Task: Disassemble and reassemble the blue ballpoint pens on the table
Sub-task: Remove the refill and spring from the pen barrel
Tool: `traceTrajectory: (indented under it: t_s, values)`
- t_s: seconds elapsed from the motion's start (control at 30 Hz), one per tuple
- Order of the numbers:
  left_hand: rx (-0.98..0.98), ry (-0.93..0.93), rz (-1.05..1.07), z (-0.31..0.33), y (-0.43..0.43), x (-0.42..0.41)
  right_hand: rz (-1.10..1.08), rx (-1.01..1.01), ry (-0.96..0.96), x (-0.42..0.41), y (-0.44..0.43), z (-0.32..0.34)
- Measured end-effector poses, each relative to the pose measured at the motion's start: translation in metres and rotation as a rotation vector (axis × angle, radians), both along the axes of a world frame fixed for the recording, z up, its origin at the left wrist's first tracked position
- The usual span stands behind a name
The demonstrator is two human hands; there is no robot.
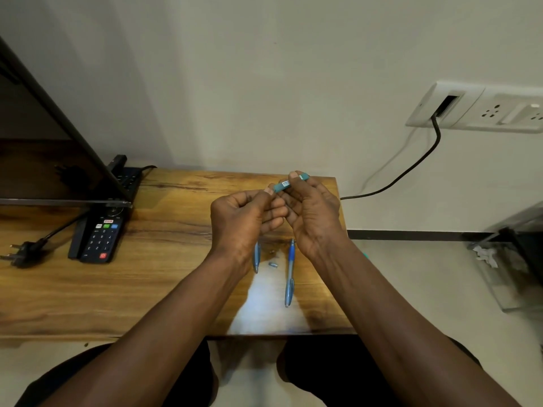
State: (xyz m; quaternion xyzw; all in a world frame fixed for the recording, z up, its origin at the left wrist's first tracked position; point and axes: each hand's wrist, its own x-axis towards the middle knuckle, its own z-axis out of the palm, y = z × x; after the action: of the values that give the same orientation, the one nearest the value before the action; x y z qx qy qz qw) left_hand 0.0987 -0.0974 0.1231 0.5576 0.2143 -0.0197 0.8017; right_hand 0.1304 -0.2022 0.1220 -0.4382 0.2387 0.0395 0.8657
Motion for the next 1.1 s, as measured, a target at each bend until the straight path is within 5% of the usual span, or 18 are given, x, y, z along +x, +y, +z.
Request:
traceTrajectory:
  t_s: [1.1]
  values:
    - [-0.057,0.013,-0.005,-0.0082,0.0063,0.0083,0.009,0.141,0.119,-0.0018,-0.002,-0.0004]
